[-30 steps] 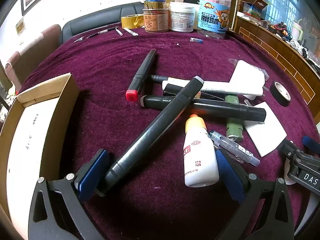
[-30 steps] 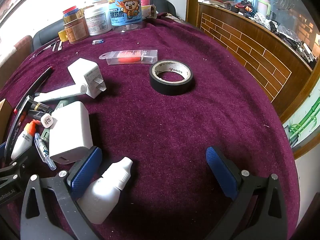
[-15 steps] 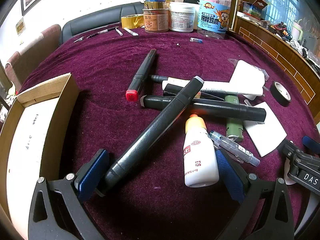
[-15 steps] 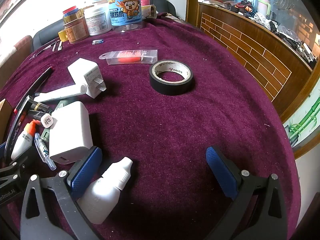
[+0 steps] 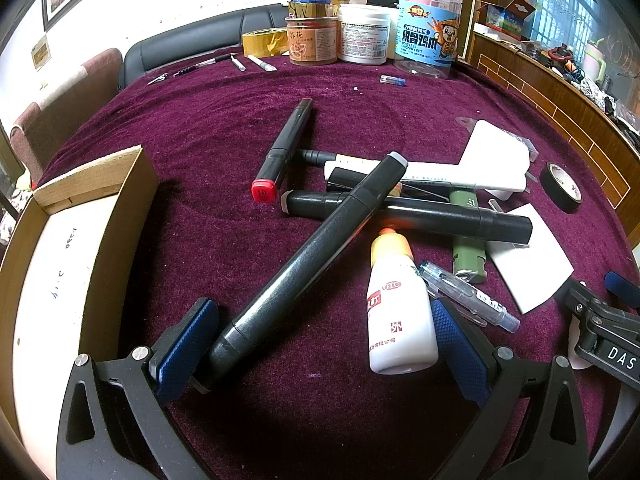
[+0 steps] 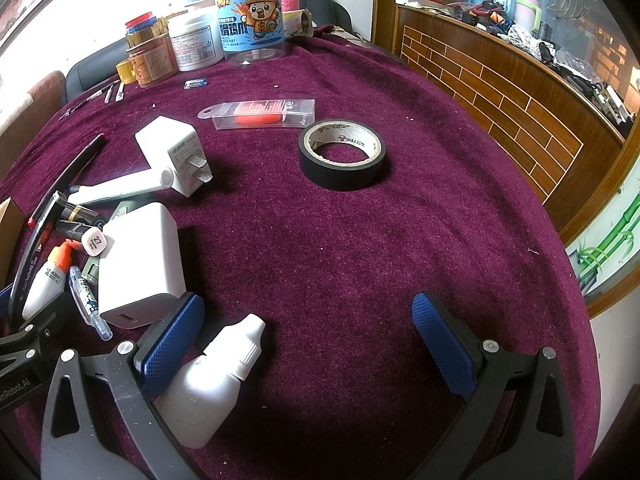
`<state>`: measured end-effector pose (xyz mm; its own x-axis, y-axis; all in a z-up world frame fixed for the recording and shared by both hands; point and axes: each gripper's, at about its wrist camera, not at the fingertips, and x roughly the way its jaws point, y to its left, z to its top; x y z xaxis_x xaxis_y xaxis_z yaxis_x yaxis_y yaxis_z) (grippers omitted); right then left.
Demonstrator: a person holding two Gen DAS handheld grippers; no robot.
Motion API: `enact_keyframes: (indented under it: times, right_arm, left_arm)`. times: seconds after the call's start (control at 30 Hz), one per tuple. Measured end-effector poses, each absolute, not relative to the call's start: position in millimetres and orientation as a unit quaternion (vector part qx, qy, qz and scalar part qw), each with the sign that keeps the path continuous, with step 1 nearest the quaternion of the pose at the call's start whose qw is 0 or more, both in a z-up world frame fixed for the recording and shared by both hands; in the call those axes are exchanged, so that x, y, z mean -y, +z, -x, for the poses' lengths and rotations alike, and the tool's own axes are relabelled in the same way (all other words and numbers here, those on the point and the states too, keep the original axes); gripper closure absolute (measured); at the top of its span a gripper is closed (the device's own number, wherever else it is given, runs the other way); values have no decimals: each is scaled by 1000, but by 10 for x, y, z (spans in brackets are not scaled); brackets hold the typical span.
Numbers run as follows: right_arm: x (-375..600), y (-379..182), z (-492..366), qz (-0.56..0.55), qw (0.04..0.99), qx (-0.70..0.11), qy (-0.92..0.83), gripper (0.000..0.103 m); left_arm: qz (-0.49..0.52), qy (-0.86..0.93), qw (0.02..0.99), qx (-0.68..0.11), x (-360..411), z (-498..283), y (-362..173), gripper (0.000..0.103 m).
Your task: Organize rigid objects
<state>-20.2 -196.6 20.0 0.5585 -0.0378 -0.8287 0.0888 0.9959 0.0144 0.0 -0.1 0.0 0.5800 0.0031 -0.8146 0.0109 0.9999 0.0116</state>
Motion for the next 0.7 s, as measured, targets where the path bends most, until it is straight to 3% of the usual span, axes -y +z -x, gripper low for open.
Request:
enact_keyframes:
  times: [0.7]
  right_arm:
    - [1971, 194, 201, -26, 882, -468, -35, 0]
  left_arm:
    - [-8, -2, 889, -458, 1, 0, 0, 1]
